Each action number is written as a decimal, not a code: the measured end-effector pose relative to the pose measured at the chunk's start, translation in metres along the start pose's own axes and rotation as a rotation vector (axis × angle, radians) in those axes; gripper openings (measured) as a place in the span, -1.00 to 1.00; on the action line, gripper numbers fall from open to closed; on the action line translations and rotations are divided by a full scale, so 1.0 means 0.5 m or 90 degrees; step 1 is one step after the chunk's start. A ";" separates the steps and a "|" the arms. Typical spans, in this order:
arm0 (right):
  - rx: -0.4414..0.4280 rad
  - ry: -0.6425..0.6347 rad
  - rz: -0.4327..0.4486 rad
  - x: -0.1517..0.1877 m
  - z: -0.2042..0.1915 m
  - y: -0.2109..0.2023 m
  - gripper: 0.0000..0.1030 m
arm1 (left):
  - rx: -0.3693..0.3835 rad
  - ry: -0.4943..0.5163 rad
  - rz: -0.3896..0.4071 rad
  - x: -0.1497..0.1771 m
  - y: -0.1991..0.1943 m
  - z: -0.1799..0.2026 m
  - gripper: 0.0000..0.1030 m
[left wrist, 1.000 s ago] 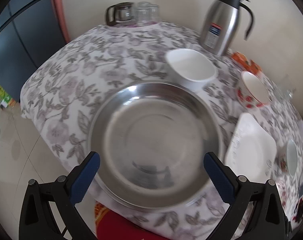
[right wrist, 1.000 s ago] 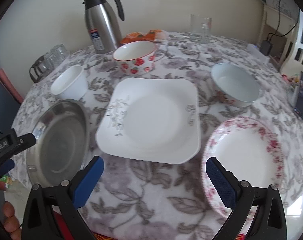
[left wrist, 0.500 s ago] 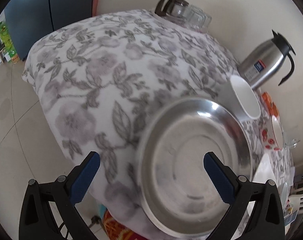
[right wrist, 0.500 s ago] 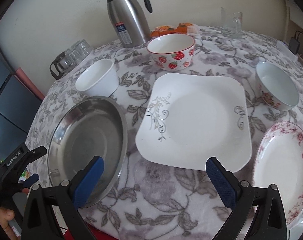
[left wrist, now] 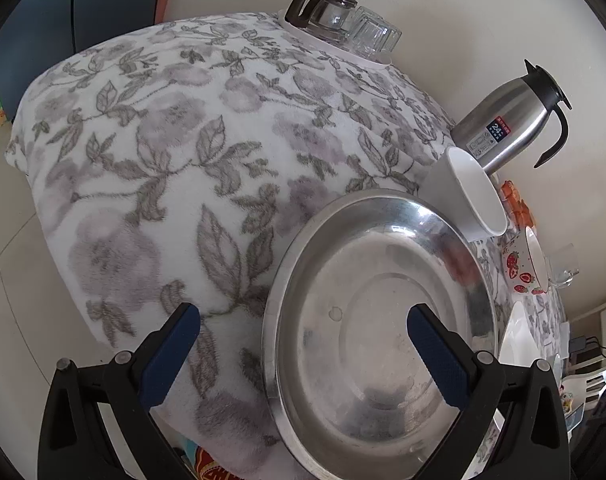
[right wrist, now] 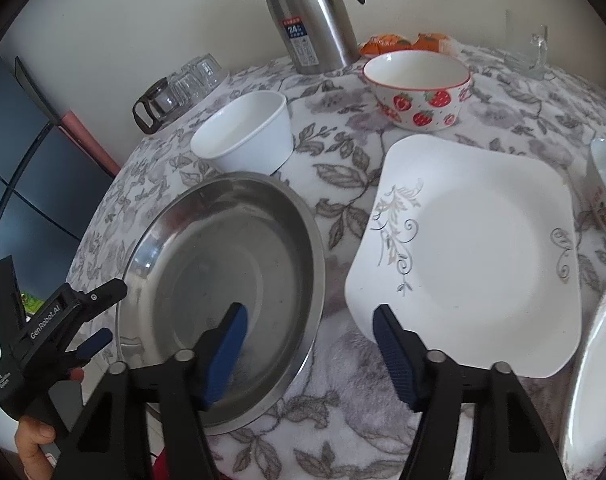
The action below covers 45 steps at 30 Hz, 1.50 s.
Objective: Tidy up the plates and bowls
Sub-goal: 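Move both grippers to the steel basin rim and close on it, then lift the steel basin with both grippers and carry it across the table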
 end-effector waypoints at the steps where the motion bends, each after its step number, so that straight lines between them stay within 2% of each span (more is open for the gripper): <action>1: 0.002 -0.002 0.002 -0.001 -0.001 0.002 0.04 | 0.001 0.001 -0.002 0.001 0.002 -0.001 1.00; 2: 0.001 -0.004 0.005 -0.004 -0.003 0.003 0.00 | 0.001 0.006 -0.006 0.002 0.007 0.000 1.00; 4: -0.007 0.003 0.001 -0.008 -0.003 0.009 -0.23 | -0.004 0.011 -0.012 0.005 0.014 -0.002 1.00; 10: -0.009 0.016 -0.018 -0.011 0.002 0.034 -0.42 | -0.015 0.003 -0.015 0.001 0.024 -0.015 0.95; 14: -0.004 0.013 -0.023 -0.016 0.002 0.048 -0.53 | -0.010 -0.008 -0.032 0.003 0.036 -0.024 0.60; 16: -0.001 0.014 -0.027 -0.016 0.002 0.054 -0.60 | -0.010 0.001 -0.025 0.001 0.035 -0.022 0.55; 19: 0.002 0.011 -0.025 -0.019 0.001 0.057 -0.61 | -0.018 0.010 -0.022 0.003 0.035 -0.022 0.38; 24: 0.008 0.015 -0.024 -0.018 0.003 0.058 -0.67 | -0.027 0.023 -0.019 0.002 0.039 -0.018 -0.21; 27: 0.008 0.021 -0.025 -0.017 0.006 0.057 -0.73 | -0.017 0.026 -0.027 0.005 0.042 -0.015 -0.46; 33: 0.001 0.019 -0.024 -0.014 0.004 0.050 -0.74 | -0.026 0.027 -0.024 0.006 0.039 -0.016 -0.53; 45: -0.021 0.005 0.015 -0.021 -0.003 -0.002 -0.74 | -0.030 0.048 0.000 0.010 -0.013 0.000 -0.53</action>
Point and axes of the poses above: each gripper's, at about its wrist camera, not at the fingertips, and y roughly the way its jaws point, z to its right, x to its underside, the point moved 5 cm from there along y, roughly the way its jaws point, and after that the axes turned 11 degrees about -y, right-handed, at the moved point
